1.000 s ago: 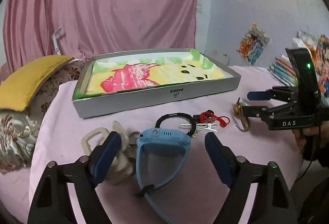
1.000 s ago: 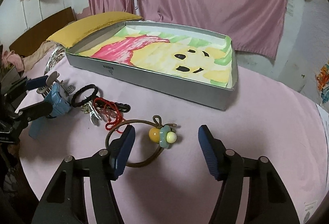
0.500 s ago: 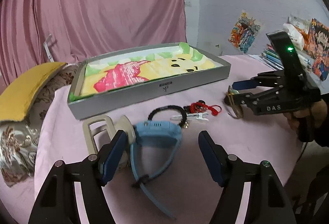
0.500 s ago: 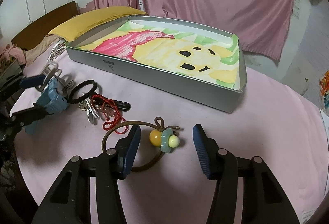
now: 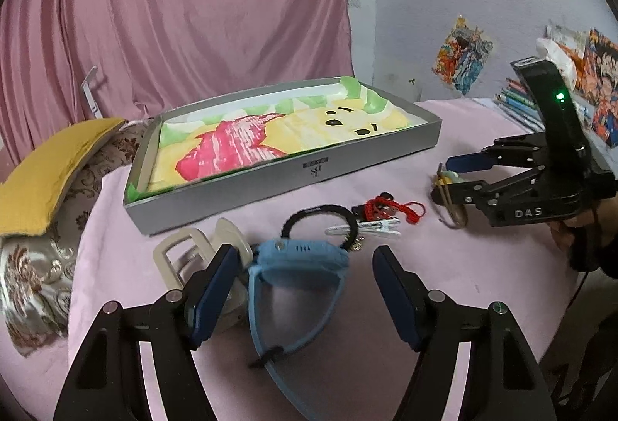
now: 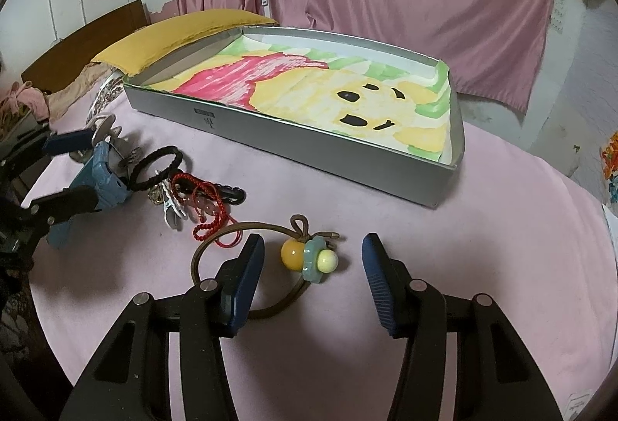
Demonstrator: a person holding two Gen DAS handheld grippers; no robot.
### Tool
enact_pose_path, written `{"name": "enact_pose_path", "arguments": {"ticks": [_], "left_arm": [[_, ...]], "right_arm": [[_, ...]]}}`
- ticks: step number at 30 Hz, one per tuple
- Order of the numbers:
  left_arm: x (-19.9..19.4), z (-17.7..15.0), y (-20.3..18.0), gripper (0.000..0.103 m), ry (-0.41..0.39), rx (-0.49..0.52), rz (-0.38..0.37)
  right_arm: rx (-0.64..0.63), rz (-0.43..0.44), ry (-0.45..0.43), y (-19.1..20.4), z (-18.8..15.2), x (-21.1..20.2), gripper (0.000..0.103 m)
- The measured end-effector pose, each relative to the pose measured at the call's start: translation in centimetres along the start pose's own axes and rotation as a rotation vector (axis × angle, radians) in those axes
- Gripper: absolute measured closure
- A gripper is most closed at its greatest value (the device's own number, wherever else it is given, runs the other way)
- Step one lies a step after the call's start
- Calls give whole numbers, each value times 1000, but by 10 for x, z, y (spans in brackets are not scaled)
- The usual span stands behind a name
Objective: Organize jewelry
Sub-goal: 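Grasp the blue smartwatch with the left tool while the right tool grasps the beaded brown hair band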
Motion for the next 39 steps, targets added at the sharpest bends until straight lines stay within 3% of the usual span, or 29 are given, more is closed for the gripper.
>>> {"name": "enact_pose_path", "arguments": {"ticks": [9,22,31,35,39], "left_arm": [[4,1,-9,37,7,123,3],[-3,-11,-1,42,37,29,-38],[10,-27,8,54,116,-66,-50],[13,-27,10,57,115,-91,-64],[13,-27,8,63,100,-86,-60]], "right_arm": [[3,5,18,-2,0,5,56],[-20,39,20,4,2,8,56],[-27,48,19,6,2,8,56],[-28,48,19,6,2,9,56],[-37,58,14,8,2,7,68]]}}
Point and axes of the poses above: each gripper's, at about its wrist camera, not at the fingertips, and x roughly the way its jaws point, y to its left, z to its top, the point moved 4 cm from there along x, roughly the way its jaws point, and after that the axes turned 2 degrees about -z, right-handed, at the moved point
